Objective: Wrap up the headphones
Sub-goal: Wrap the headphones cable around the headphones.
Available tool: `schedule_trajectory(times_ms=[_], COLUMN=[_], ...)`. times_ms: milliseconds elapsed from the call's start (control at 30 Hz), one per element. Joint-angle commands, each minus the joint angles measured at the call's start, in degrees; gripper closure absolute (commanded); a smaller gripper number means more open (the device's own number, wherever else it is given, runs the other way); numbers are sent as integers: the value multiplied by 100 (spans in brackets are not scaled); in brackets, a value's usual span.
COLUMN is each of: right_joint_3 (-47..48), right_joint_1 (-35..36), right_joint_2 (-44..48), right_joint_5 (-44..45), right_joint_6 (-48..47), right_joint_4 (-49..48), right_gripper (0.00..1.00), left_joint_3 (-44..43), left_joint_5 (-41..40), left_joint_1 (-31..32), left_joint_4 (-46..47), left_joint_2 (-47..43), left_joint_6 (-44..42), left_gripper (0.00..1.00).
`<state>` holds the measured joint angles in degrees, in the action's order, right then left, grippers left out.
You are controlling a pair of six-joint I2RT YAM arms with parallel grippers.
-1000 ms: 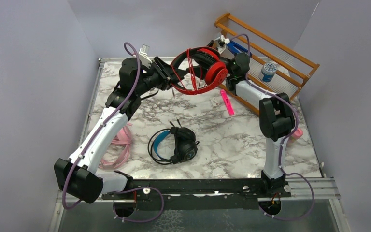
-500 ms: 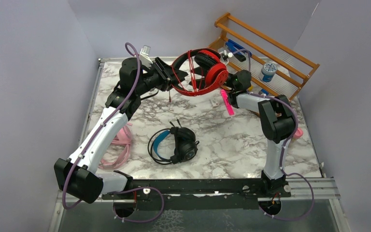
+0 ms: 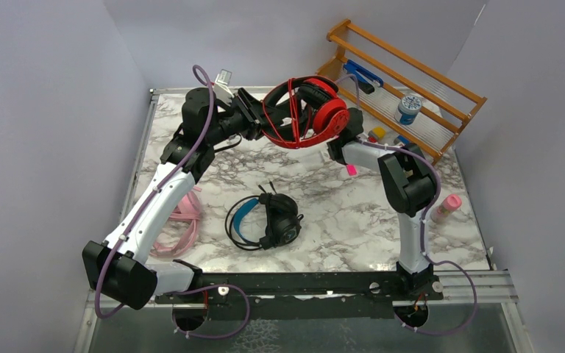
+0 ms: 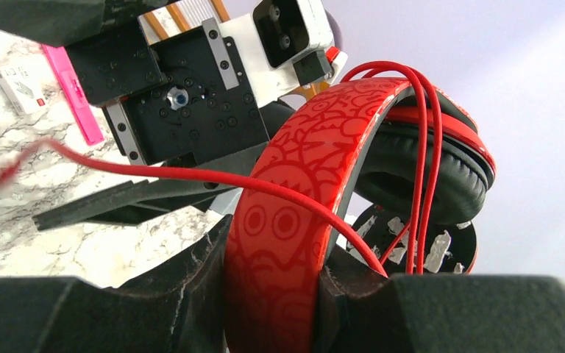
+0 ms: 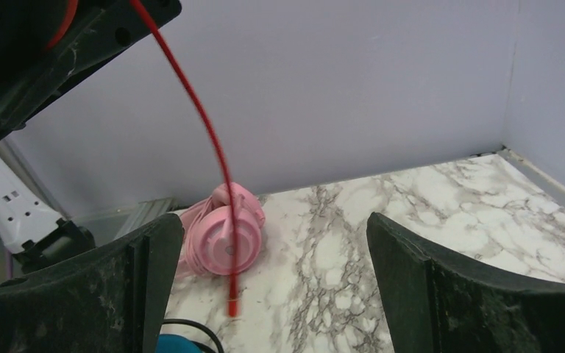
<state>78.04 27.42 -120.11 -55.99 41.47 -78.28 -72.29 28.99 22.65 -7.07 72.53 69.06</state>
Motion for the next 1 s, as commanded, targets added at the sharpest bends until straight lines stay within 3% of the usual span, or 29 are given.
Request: schedule_trajectory(times_ms=[0,67,133,433,967], right_joint_3=[92,-29,187,455,537], right_joint_1=[-21,-22,94,213,305], right_joint_2=[-27,77,-112,-287,-503], right_joint_5=[469,608,203,228,80], right_joint_6=[-490,-778,-668,-515,-111], right_joint_4=[179,356,276,285,46], right_gripper=[0,0,3,9,36], left_joint_3=[-110,-110,-150,-140,-215], left_joint_5=[221,257,330,333,379], left_joint_1=[41,40,46,47,55], left_joint_4=[233,244,288,292,316], left_joint_2=[-88,-67,-26,-81,-108], left_joint_6=[170,161,185,188,187], left_gripper=[100,100,100,100,100])
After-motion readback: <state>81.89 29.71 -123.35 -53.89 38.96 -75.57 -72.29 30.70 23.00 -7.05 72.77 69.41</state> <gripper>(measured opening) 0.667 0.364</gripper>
